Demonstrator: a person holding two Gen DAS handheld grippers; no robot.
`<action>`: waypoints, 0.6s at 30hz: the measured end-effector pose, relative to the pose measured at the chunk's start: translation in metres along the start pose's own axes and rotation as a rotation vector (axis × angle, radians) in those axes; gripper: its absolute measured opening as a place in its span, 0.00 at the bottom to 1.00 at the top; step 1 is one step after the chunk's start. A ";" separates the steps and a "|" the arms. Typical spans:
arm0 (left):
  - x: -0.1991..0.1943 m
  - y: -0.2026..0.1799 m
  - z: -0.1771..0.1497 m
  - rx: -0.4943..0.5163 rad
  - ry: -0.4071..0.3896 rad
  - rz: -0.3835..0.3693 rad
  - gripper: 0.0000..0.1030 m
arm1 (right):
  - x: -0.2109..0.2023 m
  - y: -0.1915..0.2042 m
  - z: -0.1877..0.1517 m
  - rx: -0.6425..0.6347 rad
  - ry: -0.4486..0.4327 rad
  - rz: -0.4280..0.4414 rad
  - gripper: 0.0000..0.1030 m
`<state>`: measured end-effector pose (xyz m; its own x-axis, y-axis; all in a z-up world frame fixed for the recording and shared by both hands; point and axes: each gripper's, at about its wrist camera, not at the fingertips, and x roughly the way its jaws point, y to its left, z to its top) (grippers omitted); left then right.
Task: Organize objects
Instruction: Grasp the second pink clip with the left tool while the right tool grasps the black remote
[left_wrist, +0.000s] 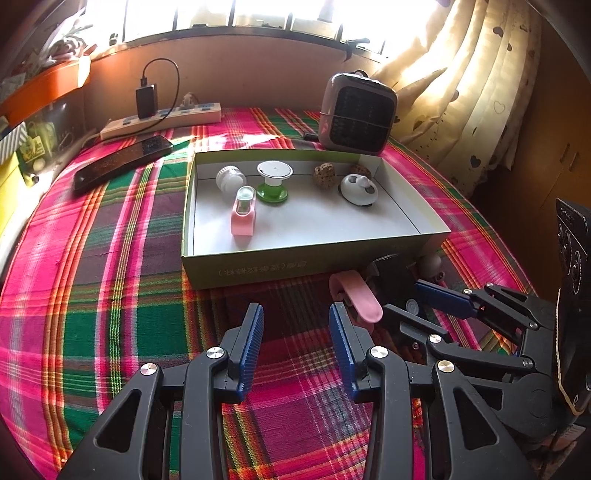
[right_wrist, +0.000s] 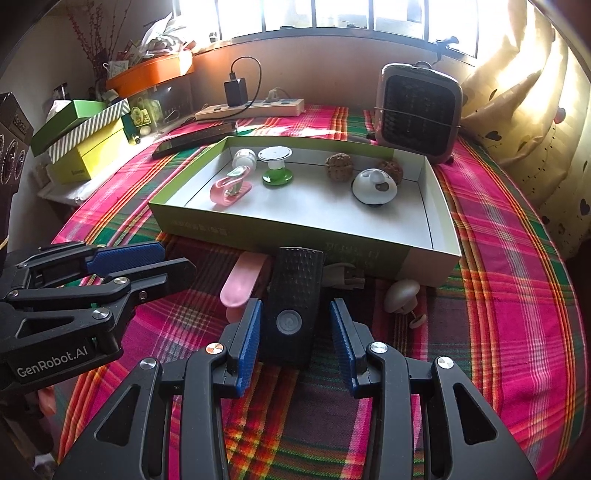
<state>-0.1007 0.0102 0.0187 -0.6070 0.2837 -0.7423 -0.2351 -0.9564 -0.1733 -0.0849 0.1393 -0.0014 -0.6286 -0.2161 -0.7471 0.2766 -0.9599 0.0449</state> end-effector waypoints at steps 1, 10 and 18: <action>0.000 0.000 0.000 0.001 0.001 -0.003 0.34 | 0.000 0.000 0.000 0.000 0.000 0.000 0.37; 0.002 -0.004 0.001 0.004 0.011 -0.029 0.34 | -0.002 -0.001 -0.002 0.005 -0.003 0.005 0.28; 0.000 -0.012 0.003 0.015 0.006 -0.063 0.35 | -0.008 -0.003 -0.005 0.009 -0.016 0.009 0.28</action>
<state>-0.1005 0.0216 0.0226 -0.5859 0.3431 -0.7341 -0.2842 -0.9354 -0.2103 -0.0770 0.1447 0.0015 -0.6374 -0.2277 -0.7362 0.2758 -0.9595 0.0580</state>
